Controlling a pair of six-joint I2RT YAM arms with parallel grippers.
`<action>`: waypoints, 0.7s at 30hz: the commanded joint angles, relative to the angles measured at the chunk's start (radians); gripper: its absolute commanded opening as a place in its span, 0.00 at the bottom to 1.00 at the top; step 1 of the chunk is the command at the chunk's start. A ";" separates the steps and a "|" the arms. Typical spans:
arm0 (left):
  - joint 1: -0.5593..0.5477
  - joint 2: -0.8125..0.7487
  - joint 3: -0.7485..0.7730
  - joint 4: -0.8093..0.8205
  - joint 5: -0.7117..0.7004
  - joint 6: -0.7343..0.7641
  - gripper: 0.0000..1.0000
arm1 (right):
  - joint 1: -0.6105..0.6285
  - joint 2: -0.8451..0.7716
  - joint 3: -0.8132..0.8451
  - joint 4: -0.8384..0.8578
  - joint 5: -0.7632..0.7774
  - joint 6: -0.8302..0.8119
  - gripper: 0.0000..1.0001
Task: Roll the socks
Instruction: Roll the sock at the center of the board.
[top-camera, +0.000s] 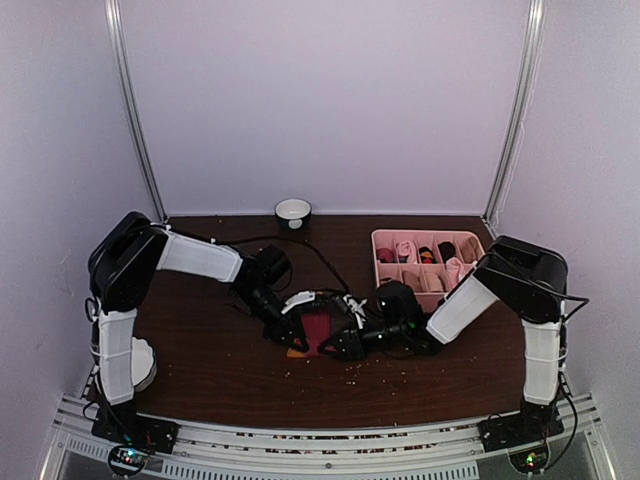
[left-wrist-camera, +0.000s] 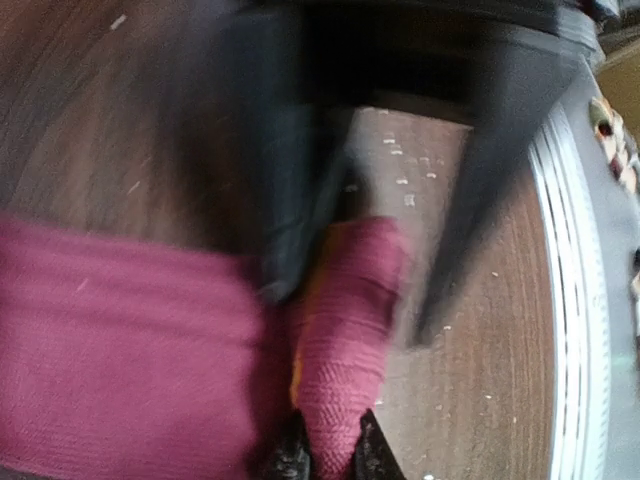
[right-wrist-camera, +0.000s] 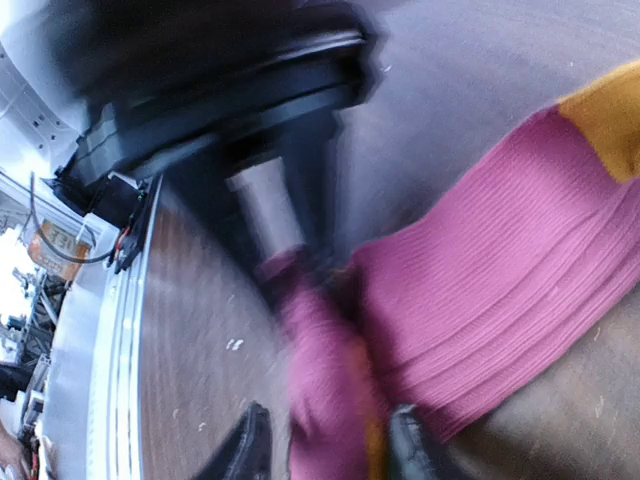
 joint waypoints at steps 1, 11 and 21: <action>0.081 0.117 0.053 -0.105 0.019 -0.133 0.06 | 0.027 -0.014 -0.167 -0.004 0.077 -0.014 0.47; 0.105 0.211 0.127 -0.236 0.015 -0.075 0.05 | 0.027 -0.178 -0.291 0.073 0.269 -0.087 0.45; 0.060 0.263 0.240 -0.364 -0.156 -0.090 0.05 | 0.216 -0.340 -0.182 -0.348 0.633 -0.432 0.55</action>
